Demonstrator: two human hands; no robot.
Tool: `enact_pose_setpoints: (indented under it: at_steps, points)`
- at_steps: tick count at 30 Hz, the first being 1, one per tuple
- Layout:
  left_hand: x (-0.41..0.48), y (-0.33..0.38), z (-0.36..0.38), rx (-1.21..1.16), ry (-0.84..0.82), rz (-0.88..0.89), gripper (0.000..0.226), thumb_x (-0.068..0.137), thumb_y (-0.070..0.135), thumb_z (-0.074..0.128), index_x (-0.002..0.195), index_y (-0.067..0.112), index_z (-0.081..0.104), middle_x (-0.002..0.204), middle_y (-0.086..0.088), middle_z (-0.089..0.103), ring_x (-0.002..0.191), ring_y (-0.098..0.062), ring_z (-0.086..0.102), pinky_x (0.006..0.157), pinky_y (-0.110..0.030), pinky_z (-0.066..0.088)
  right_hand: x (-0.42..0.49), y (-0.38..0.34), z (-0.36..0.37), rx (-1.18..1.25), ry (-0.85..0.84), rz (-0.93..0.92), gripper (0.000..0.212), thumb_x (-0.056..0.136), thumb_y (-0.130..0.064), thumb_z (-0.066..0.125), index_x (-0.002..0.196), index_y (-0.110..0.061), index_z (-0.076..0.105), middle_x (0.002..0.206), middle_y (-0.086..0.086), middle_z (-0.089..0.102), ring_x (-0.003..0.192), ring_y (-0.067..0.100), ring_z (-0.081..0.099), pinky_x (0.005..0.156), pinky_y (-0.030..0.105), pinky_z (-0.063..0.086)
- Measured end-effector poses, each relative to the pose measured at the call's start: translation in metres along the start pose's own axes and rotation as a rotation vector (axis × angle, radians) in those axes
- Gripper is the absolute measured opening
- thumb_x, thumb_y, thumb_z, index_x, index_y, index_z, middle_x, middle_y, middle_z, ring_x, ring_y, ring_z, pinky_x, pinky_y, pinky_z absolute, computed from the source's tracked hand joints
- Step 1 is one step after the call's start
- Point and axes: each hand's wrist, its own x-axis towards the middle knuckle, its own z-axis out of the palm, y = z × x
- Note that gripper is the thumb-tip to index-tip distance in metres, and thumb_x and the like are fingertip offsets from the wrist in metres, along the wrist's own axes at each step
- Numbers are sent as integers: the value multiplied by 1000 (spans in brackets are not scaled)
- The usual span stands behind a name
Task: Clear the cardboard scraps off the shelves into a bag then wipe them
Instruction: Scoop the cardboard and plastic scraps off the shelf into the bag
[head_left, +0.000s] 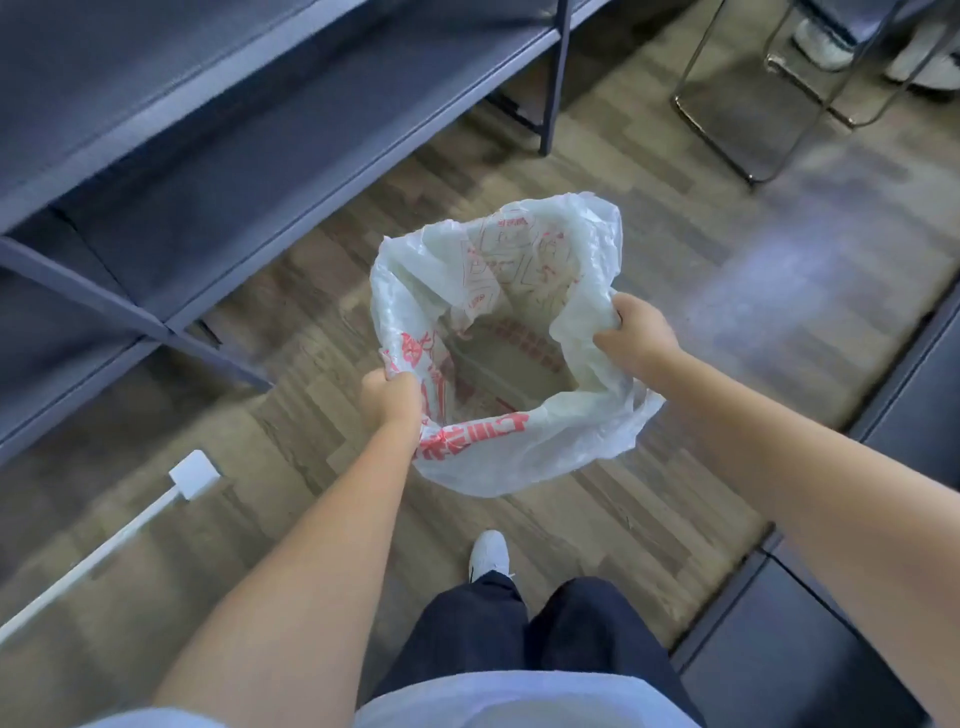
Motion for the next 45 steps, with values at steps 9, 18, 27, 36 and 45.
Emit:
enact_pose_setpoints:
  at_steps: [9, 18, 27, 36, 45]
  points:
    - [-7, 84, 22, -131, 147, -87, 33, 89, 3, 42, 57, 10, 41, 58, -4, 43, 55, -21, 42, 50, -23, 31, 79, -55, -68, -54, -178, -139, 18, 83, -4, 46, 70, -13, 38, 68, -1, 39, 65, 19, 41, 53, 25, 33]
    - [-32, 187, 35, -272, 270, -153, 34, 75, -15, 43, 52, 7, 32, 55, -6, 32, 49, -18, 29, 48, -21, 19, 153, -144, -151, -195, -316, -387, 14, 81, -7, 49, 71, -9, 39, 68, 3, 41, 57, 19, 42, 52, 28, 38]
    - [20, 294, 22, -327, 242, -57, 25, 80, -8, 41, 59, 5, 38, 60, -7, 42, 52, -17, 39, 47, -19, 30, 234, -251, -194, -218, -304, -491, 6, 81, -7, 53, 83, -2, 51, 74, 9, 45, 61, 21, 45, 56, 31, 40]
    - [65, 389, 7, -397, 183, -31, 7, 79, -1, 47, 73, 1, 51, 81, -13, 61, 74, -28, 59, 63, -26, 46, 291, -335, -242, -188, -335, -620, 11, 83, -9, 54, 77, -7, 46, 70, 8, 40, 63, 20, 39, 56, 29, 31]
    - [93, 455, 7, -414, 366, -71, 23, 81, -3, 45, 97, -10, 60, 92, -27, 63, 80, -38, 60, 76, -36, 47, 359, -407, -277, -124, -588, -854, 25, 84, -11, 58, 68, -7, 39, 63, 5, 39, 50, 14, 40, 39, 14, 34]
